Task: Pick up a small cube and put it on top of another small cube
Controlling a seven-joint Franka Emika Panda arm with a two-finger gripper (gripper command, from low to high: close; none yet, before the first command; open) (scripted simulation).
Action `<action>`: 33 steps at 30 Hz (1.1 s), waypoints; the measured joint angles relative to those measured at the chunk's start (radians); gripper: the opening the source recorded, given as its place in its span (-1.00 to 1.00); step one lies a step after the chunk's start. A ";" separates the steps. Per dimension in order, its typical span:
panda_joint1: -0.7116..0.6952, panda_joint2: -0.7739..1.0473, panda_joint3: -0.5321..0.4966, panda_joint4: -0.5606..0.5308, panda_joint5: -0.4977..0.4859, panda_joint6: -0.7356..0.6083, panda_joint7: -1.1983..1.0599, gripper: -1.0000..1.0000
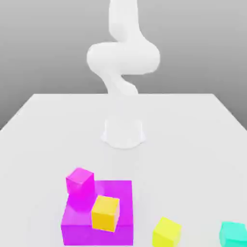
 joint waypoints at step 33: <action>0.398 1.188 0.052 0.102 -0.050 0.350 -0.821 0.00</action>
